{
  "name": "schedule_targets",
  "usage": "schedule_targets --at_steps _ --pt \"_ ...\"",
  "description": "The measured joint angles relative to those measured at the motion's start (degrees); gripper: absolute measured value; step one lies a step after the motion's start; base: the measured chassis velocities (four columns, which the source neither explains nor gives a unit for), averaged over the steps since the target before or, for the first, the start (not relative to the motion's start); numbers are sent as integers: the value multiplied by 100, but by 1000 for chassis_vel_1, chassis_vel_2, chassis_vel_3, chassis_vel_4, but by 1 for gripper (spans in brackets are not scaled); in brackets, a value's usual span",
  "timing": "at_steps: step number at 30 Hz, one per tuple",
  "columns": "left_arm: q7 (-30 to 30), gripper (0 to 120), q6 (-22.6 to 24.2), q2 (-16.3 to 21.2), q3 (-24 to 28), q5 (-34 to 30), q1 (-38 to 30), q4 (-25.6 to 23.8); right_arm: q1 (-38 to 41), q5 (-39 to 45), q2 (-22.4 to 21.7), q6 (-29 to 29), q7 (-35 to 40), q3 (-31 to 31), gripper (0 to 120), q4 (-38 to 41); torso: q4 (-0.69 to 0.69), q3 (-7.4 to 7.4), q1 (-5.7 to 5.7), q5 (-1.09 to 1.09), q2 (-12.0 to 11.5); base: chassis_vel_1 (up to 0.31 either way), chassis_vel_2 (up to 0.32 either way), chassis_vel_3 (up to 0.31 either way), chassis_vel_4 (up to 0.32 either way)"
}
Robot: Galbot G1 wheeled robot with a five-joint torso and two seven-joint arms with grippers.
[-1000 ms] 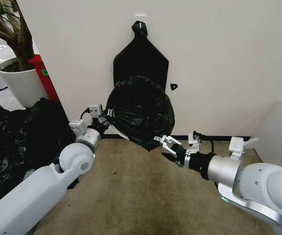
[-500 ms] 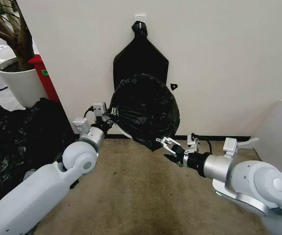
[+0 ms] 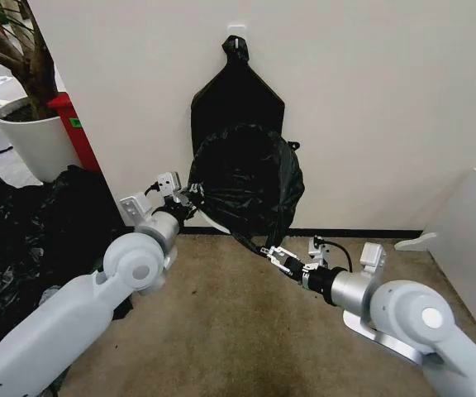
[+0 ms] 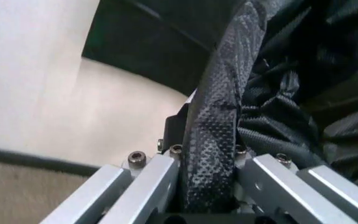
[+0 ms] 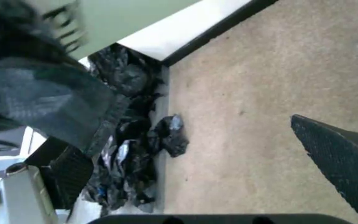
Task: Place the garbage bag over the trash bin.
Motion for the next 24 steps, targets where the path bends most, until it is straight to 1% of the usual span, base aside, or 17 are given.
schedule_targets --at_steps 5,10,11,14,24 --pt "-133 1 202 67 -98 -325 10 -92 -59 -221 22 -70 -158 -5 100 -185 1 0 0 0 0 0 0 0 0" --pt "-582 1 390 55 -223 -1095 -50 -217 -122 -645 37 -166 -392 2 100 -518 0 0 0 1 0 0 0 0 0" --pt "-582 1 390 55 -223 -1095 -50 -217 -122 -645 37 -166 -392 2 100 -518 0 0 0 1 0 0 0 0 0" --pt "-789 1 431 44 -312 -1443 -93 -221 -170 -826 55 -203 -439 8 100 -614 0 0 0 0 0 0 0 0 0" --pt "-930 1 473 64 -460 -1809 -95 -211 -329 -1289 32 -308 -541 35 100 -810 0 0 0 1 0 0 0 0 0"
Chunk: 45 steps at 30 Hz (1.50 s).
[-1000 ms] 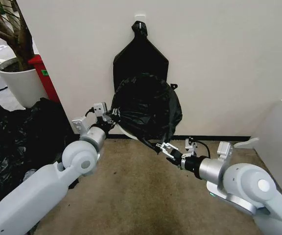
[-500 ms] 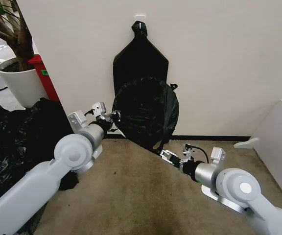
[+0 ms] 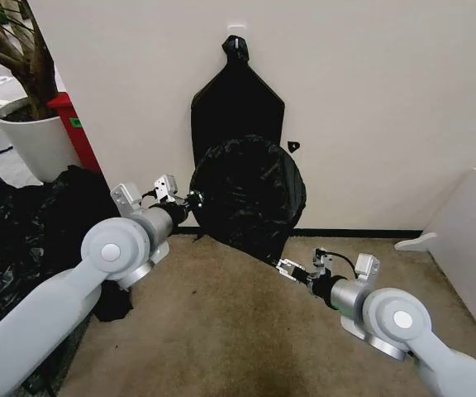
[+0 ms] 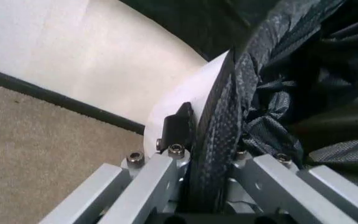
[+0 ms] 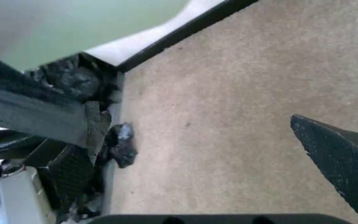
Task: Place the garbage bag over the trash bin.
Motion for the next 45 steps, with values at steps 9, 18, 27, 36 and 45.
schedule_targets --at_steps 9,18,27,36,45 --pt "392 1 57 49 8 459 207 232 -99 -321 -161 -79 -133 131 100 154 0 0 0 0 0 0 0 0 0" --pt "889 1 -6 56 72 1604 513 765 -591 -1149 -515 -50 -358 271 100 970 0 0 0 -2 0 0 0 0 0" --pt "807 1 -108 49 46 1537 507 788 -751 -1502 -661 59 -386 497 100 1426 -1 0 0 0 0 0 0 0 0" --pt "664 1 -150 67 40 1605 539 778 -492 -1426 -855 189 -227 692 100 1930 0 0 0 0 0 0 0 0 0" --pt "804 1 -155 178 596 3237 576 641 353 -3439 -1032 91 -548 547 100 1571 0 0 0 2 0 0 0 0 0"
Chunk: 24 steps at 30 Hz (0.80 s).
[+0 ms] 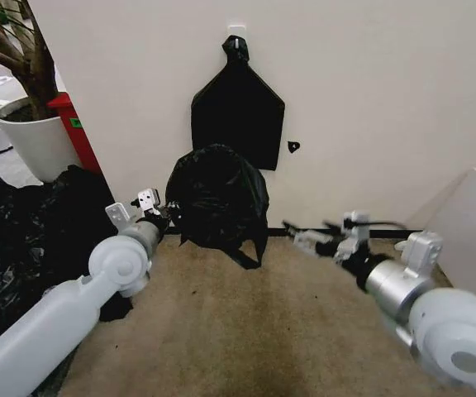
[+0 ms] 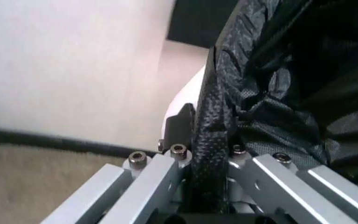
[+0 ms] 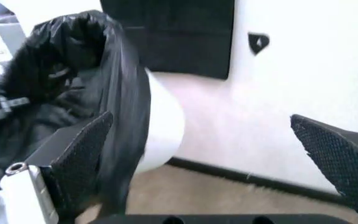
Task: Place the garbage bag over the trash bin.
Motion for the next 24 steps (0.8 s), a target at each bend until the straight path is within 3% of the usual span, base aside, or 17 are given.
schedule_targets --at_steps 3,13,15,24 --pt "10 1 10 -35 305 564 -172 -19 348 -178 196 -117 -128 -374 100 -177 0 0 0 -2 0 0 0 0 0" --pt "-100 1 32 -112 796 1244 -507 -14 1015 -113 838 -183 354 -1402 100 -585 -1 0 0 -2 0 0 0 0 0" --pt "-108 1 32 -124 908 1453 -514 -14 1301 4 1135 -188 843 -1687 100 -783 1 0 0 -2 0 0 0 0 0" --pt "-132 1 27 -194 1034 1506 -623 32 1852 93 1499 -433 2071 -2231 100 -1133 0 0 0 -3 0 0 0 0 0"
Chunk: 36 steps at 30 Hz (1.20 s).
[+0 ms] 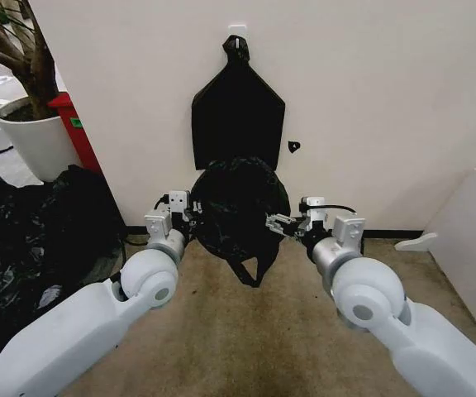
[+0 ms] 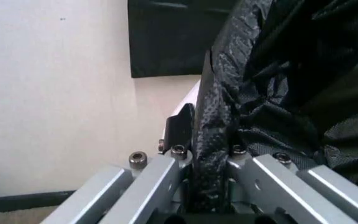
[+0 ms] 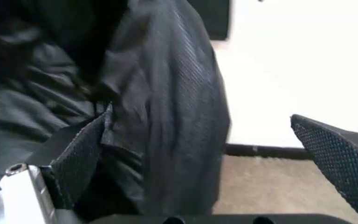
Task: Place the garbage bag over the trash bin.
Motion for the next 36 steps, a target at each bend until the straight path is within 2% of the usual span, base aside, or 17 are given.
schedule_targets --at_steps 8,13,27,32,33,36 --pt "31 1 -6 5 -11 -20 -34 10 89 -26 16 -269 326 -27 100 -162 0 0 0 1 0 0 0 0 0" --pt "107 1 -31 -5 -51 -4 -33 83 5 -29 -193 -292 342 143 100 -93 0 0 0 1 0 0 0 0 0" --pt "227 1 -60 -48 -63 21 -29 174 -732 -83 -612 -278 -83 793 100 230 -3 -1 0 0 0 0 0 0 0" --pt "224 1 -76 -60 -65 36 -42 187 -802 -69 -614 -251 -185 808 100 302 2 -1 0 3 1 0 0 0 0" --pt "238 1 -77 -78 -35 31 -52 185 -818 -58 -593 -247 -213 800 100 328 1 0 0 -3 0 0 0 0 0" --pt "227 1 -77 -74 -33 26 -70 185 -854 -62 -581 -242 -245 796 100 321 -1 -1 0 4 0 0 0 0 0"
